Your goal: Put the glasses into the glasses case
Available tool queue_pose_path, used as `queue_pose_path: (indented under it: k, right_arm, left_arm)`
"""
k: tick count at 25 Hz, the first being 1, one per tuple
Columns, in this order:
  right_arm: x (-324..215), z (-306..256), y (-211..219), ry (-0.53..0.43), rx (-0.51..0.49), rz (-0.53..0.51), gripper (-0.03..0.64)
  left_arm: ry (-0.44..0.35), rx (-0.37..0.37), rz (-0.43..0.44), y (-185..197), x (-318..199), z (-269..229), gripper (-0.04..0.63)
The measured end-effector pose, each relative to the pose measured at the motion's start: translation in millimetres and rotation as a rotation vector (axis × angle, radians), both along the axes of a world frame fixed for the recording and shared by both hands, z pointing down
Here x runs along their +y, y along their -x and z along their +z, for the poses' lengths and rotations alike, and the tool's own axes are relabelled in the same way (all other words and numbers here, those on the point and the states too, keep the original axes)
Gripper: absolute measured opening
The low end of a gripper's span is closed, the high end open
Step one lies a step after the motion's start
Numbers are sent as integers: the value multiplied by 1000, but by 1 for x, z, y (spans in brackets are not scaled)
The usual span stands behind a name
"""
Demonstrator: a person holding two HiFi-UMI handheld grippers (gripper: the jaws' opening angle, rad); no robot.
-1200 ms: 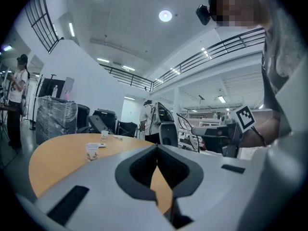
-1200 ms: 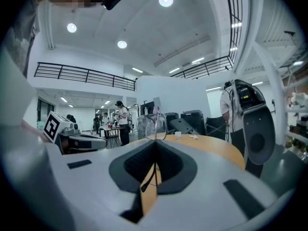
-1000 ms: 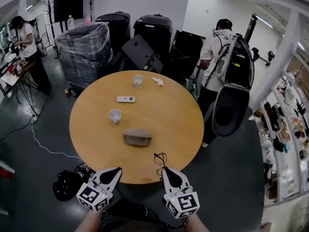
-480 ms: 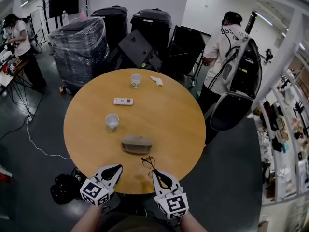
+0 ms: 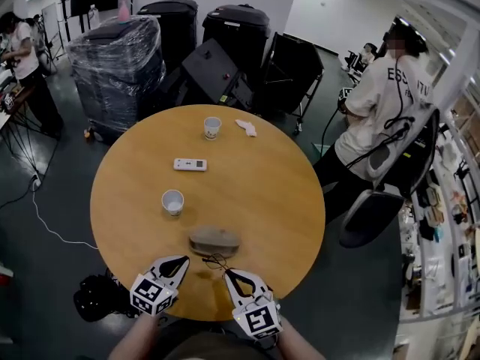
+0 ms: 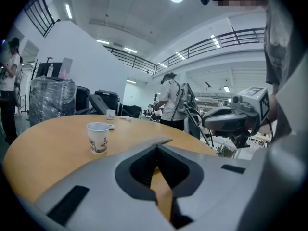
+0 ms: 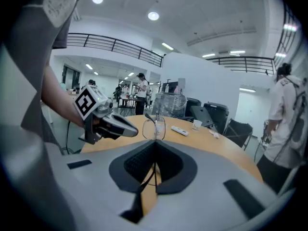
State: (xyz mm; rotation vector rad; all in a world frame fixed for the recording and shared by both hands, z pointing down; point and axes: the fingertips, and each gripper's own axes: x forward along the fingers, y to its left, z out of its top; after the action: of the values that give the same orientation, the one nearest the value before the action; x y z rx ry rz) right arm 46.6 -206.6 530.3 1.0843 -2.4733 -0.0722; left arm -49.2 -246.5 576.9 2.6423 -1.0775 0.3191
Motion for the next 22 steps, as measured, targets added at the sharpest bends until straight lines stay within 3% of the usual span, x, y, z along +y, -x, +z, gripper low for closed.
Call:
queue_pose_path:
  k: [3,10,15,22]
  right_arm:
    - [-5,20,2,1,130,-61,-11]
    - [-26,59,11,27,424,-193,-11]
    - [-42,77,11,68,489,-211,-11]
    - [-59,86,8,78,573,-223,-11]
  left_arm:
    - [31,-68,28,0,-11,17,6]
    - [54,-153,123,-12,-34,44,6]
    - [61,-242,169,-20,-46,61,6]
    - [83,-234,189,-25,-52,69,6]
